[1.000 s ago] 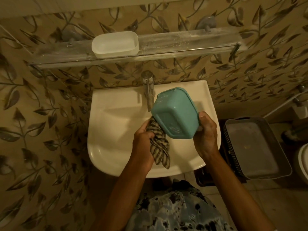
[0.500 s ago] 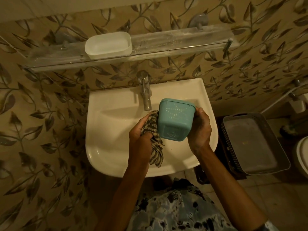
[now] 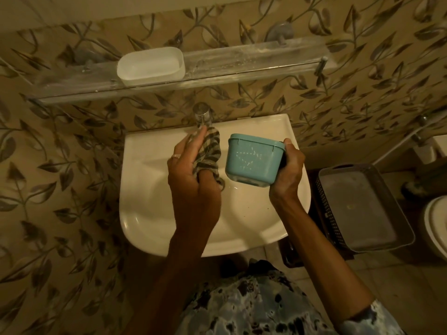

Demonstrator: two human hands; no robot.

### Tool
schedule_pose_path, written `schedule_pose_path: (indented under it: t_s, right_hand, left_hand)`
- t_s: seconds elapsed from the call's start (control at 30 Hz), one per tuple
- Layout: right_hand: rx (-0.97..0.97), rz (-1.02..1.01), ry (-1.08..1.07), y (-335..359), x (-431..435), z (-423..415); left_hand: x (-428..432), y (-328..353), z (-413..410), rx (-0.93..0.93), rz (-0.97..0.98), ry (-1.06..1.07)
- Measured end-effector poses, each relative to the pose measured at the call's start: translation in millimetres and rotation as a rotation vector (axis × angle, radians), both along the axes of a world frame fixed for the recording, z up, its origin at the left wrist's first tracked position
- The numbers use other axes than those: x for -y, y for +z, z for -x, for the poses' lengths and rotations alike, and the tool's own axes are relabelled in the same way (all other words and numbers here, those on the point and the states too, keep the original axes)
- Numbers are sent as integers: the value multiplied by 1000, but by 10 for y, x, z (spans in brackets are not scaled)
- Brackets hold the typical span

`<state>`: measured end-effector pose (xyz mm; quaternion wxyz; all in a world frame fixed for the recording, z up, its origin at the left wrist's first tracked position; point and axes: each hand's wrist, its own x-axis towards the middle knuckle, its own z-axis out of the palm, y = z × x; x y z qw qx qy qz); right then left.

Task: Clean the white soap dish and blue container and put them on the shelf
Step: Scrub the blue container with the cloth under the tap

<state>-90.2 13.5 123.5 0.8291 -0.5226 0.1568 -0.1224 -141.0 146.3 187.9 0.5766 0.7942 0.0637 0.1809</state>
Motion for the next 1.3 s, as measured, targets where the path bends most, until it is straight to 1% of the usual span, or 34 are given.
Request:
schedule_pose_path:
  t_s: [0.07,0.2,0.23,0.3,0.37,0.4,0.47,0.53,0.57,0.6,0.7,0.77,0.8,0.87,0.93,1.0,1.03,1.07,1.13,1.17,1.23,1.3]
  right_hand:
    - [-28,77,-23,11,-44,-7]
    - [-70,217,-40,50,-86,-15]
    - [-57,270,-45,51,-85,-4]
    - [-15,461,5,-45,-45,45]
    - [-17,536,74,-187,-25,131]
    - [-57,548,114,-206,-32,185]
    - [-56,466,78,-131,-41,167]
    - [-85,300,-31,24,-57,76]
    - [-108,256,-77,73,-72,37]
    - [-103,238,-89,82,-79,29]
    - [-89,287,-91,100,-99,28]
    - [-80,300,-78,118,-113,5]
    - [-78,298,-72,122,-117,-11]
    - [-40,331,-55,114,-116,-42]
    - [27,472,11,110,-122,-45]
    - [59,527,50,122,-112,-50]
    - [46,535,37,130,-112,-46]
    - [17,515,7,136,-113,-41]
    - [-74,352,-33,152,-112,-39]
    - [-108,304,-53,151,-113,-37]
    - [-131,289,-76,126,-110,-33]
    - [-143,296,-85,101,-106,-21]
  left_hand:
    - [107,-8,18,30,-172,10]
    - [446,-42,179,-21,-544,-22]
    - [525,-45,232,-25,-605,-45]
    - [628,-78,316,-29,-721,-119]
    - [639,-138,341,2,-843,-188]
    - [615,-154,321,23,-852,-196]
    - [540,-163,250,57,-771,-158]
    - [435,-186,172,52,-694,-81]
    - [369,-193,128,41,-672,-37]
    - [301,-195,81,23,-646,-2]
    - [153,-172,-7,-90,-527,34]
    - [171,-146,6,-85,-468,60]
    - [221,-123,48,-56,-481,60]
    - [410,-99,150,3,-571,26]
    - [564,-105,232,47,-695,-31]
    - [581,-130,230,67,-781,-96]
    - [535,-150,207,79,-776,-120]
    - [480,-156,181,87,-742,-129]
    - [345,-165,133,73,-662,-112]
    - [293,-175,94,52,-613,-90]
    - [162,-210,-12,-27,-466,-36]
    - [90,-247,-115,-140,-260,-4]
